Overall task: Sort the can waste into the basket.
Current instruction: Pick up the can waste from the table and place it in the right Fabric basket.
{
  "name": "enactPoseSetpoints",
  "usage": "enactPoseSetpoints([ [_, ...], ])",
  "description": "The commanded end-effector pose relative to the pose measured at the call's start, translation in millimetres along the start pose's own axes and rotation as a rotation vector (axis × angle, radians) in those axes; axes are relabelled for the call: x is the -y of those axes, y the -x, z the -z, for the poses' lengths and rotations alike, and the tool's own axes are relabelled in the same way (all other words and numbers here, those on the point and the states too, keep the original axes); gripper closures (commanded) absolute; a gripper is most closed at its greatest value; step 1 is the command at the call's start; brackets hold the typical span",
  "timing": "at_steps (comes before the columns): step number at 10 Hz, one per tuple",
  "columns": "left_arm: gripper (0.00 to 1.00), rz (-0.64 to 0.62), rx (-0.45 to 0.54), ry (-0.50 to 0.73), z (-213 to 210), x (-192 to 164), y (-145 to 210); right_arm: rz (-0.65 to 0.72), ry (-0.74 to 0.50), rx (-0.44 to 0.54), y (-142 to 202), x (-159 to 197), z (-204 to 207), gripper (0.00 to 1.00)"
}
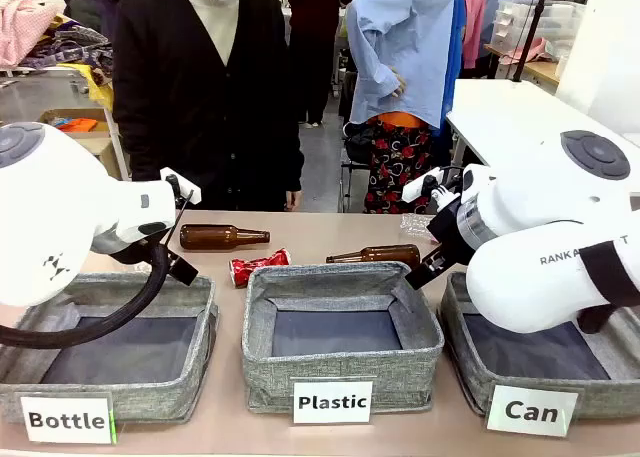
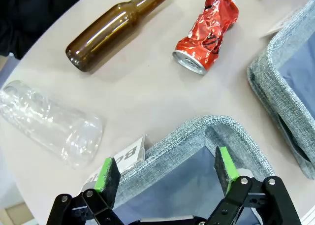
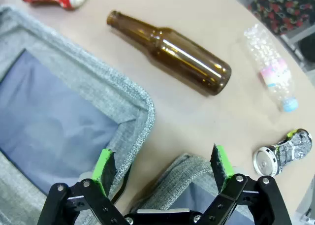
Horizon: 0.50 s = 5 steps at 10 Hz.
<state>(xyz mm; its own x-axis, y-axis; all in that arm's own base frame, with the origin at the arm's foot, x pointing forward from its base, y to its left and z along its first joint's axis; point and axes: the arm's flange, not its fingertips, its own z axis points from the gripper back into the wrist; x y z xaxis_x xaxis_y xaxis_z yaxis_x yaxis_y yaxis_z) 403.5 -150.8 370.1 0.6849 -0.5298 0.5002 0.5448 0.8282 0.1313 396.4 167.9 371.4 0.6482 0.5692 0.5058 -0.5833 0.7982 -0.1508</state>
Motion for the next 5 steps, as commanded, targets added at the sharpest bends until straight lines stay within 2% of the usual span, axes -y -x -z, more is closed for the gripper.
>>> enactPoseSetpoints([
  [1,0.00,0.000,0.000,0.000,0.0,0.0,0.0,0.000,0.000,0.000,-0.1,0.0,-0.1,0.00],
  [5,0.00,0.000,0.000,0.000,0.0,0.0,0.0,0.000,0.000,0.000,-0.1,0.0,-0.1,0.00],
])
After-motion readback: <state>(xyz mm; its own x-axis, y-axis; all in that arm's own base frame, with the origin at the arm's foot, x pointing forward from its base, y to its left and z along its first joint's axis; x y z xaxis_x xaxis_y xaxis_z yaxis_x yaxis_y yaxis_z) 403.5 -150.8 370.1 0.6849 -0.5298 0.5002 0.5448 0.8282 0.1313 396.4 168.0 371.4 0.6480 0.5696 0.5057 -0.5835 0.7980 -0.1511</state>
